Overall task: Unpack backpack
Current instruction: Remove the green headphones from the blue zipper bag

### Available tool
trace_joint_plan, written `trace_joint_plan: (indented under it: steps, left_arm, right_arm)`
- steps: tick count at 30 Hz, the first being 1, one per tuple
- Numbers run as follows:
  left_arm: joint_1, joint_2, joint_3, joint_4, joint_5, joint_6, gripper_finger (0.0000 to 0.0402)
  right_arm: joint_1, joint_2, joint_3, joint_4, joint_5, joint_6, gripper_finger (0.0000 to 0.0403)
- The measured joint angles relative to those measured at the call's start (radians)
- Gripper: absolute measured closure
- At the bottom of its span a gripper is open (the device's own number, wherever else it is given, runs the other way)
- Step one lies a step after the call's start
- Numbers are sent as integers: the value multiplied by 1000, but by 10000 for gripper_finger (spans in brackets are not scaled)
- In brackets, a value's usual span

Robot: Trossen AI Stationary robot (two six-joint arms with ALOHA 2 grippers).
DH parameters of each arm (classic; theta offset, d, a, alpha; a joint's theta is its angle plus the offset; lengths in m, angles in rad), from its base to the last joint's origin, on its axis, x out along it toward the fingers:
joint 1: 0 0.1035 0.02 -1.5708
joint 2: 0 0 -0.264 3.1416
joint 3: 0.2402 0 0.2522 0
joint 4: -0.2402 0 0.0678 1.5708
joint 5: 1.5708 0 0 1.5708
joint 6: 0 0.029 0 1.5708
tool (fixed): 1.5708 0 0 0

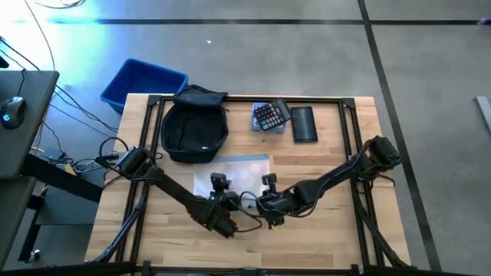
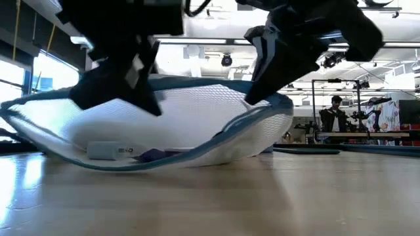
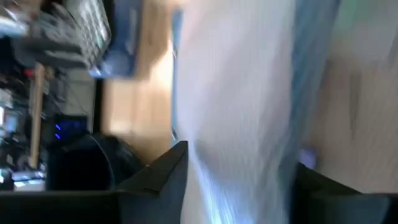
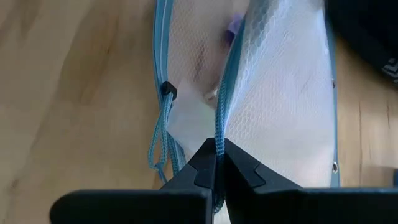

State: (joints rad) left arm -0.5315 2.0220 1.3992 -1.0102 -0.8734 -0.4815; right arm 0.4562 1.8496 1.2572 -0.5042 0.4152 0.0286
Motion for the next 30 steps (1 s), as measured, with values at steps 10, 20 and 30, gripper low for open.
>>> trace_joint_plan:
  steps: [10,20,30]
  left_arm:
    - [-30,2,-60,307,203,209,399]
    - [-37,2,6,371,186,180,401]
    - [-16,2,5,366,181,86,401]
  right_arm:
    - [-10,0,-50,24,193,10,403]
    - [-51,-8,-83,77,261,20,391]
    - [48,-45,42,-82,131,102,234]
